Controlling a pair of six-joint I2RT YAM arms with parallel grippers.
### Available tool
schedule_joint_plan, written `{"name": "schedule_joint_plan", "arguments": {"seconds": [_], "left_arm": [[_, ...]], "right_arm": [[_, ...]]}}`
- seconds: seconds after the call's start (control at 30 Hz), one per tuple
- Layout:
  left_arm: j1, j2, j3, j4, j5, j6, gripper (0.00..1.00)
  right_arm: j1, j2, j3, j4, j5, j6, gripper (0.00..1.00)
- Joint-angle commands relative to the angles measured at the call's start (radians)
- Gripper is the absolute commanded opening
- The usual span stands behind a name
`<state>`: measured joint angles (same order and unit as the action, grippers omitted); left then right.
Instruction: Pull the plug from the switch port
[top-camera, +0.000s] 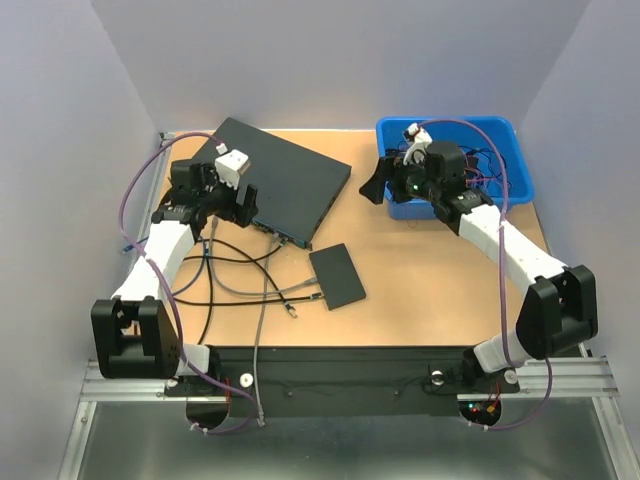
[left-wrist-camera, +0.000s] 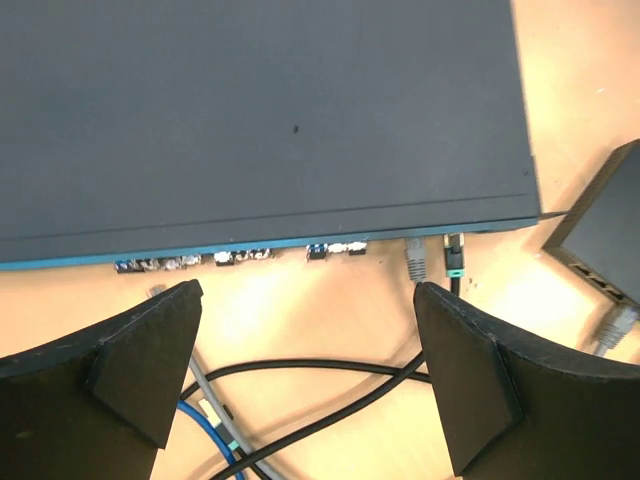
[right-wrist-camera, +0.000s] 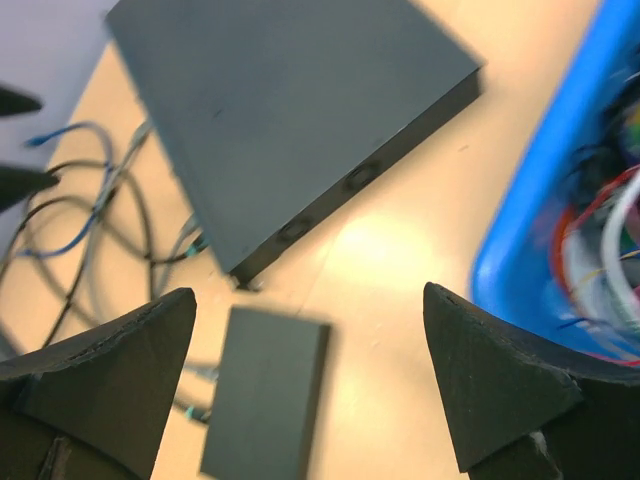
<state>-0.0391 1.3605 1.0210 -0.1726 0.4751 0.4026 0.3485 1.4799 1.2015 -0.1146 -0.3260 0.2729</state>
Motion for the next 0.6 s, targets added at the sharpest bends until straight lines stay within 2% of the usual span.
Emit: {"name": "schedule_joint_plan", "arguments": {"seconds": [0.0,0.03,0.1,0.17,0.23,0.27,0.43,0.57], "left_arm": [[-0.005,-0.067,-0.018,0.021,0.094,0.018,0.99],[-0.005,-0.072,-0.018,0.010,0.133,0.031,0.99],[-0.016,-0.083,-0.012,-0.110,0.294,0.154,0.99],[-0.079,-0.103,-0.019,-0.139,0.347,0.235,0.99],[-0.149,-0.113,-0.039,-0.157,0.274,0.266,0.98],[-0.224,-0.113,-0.051,-0.156,0.182,0.286,0.97],[-0.432,-0.080,-0.166,-0.093,-0.077,0.282,0.92],[-0.515,-0.060,-0.225,-0.032,-0.122,0.283,0.89]], "right_arm": [[0.004,-0.069,-0.042,0.059,-0.227,0.057,1.00],[0.006,-0.079,-0.054,0.069,-0.251,0.071,1.00],[0.027,-0.119,-0.094,0.078,-0.240,0.094,0.98],[0.094,-0.148,-0.140,0.078,-0.106,0.091,0.97],[0.133,-0.173,-0.169,0.075,-0.030,0.097,0.95],[0.157,-0.175,-0.181,0.072,0.031,0.113,0.94],[0.205,-0.149,-0.278,0.061,0.211,0.190,0.88],[0.260,-0.064,-0.283,0.059,0.241,0.213,0.87]]}}
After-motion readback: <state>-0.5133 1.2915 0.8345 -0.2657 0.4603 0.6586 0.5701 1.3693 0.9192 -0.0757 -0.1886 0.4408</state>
